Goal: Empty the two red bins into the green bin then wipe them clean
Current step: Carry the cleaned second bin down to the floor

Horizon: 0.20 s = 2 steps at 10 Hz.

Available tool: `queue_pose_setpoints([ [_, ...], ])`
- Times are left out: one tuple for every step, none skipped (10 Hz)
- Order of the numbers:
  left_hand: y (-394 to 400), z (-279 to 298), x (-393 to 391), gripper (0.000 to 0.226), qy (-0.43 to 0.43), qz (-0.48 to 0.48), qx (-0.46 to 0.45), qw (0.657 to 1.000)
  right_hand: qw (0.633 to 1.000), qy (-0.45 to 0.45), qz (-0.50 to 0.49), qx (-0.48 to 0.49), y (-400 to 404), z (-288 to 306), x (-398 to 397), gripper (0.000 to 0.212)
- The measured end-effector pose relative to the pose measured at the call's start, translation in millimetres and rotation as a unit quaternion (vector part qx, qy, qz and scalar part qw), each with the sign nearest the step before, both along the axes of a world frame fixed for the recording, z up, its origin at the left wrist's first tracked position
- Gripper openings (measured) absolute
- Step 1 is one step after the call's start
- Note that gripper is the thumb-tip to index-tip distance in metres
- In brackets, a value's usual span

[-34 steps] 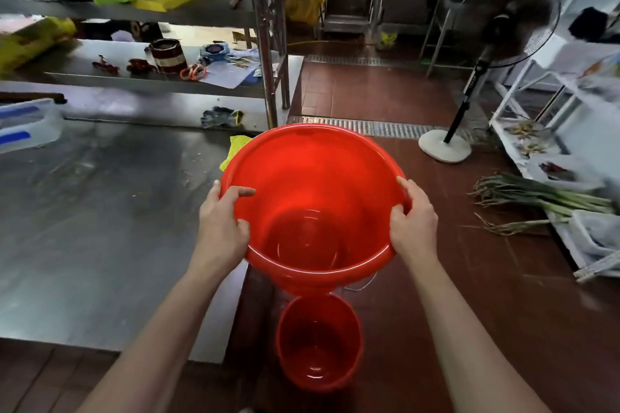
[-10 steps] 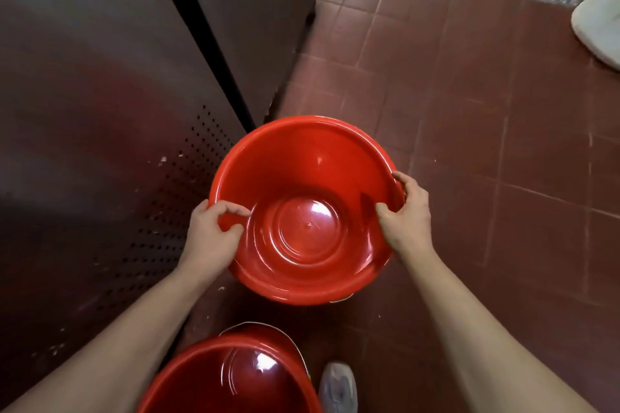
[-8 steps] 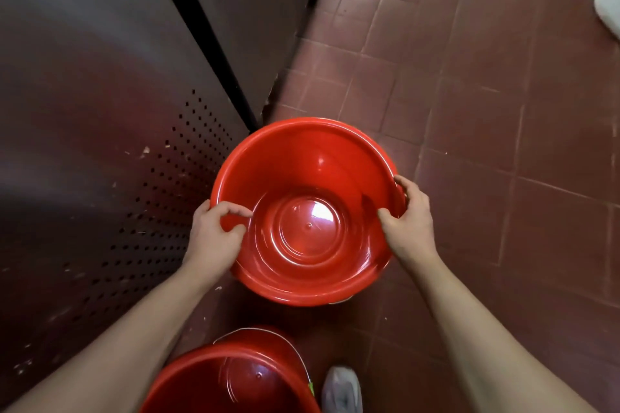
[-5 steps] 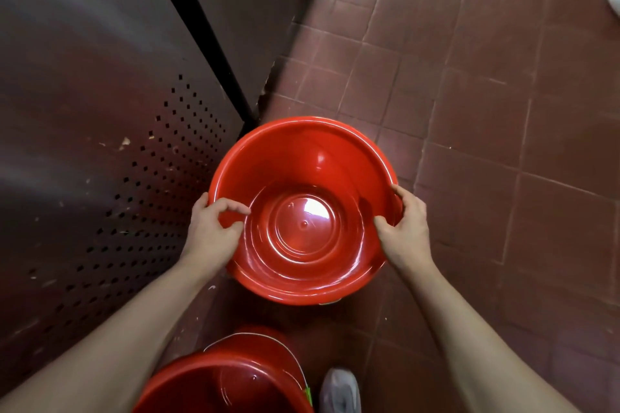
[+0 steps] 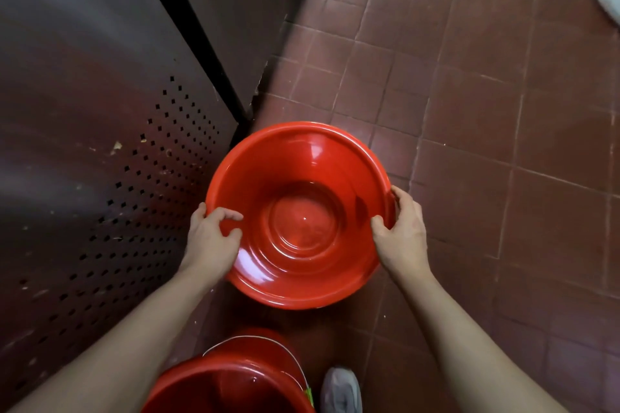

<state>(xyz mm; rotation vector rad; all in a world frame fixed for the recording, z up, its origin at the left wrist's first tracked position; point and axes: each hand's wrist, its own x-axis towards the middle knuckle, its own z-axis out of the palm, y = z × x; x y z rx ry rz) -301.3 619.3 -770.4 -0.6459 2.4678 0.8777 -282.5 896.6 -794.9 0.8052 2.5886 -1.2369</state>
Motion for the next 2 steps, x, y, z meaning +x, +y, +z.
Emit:
queue_pose_setpoints([
  [-2,11,-2,0.033,0.049,-0.057,0.006,0.997,0.999,0.026,0.019,0.015,-2,19,-7,0.055],
  [1,25,-3,0.038,0.093,-0.073,0.012,0.993,0.998,0.048,0.034,0.020,-6,36,-11,0.052],
])
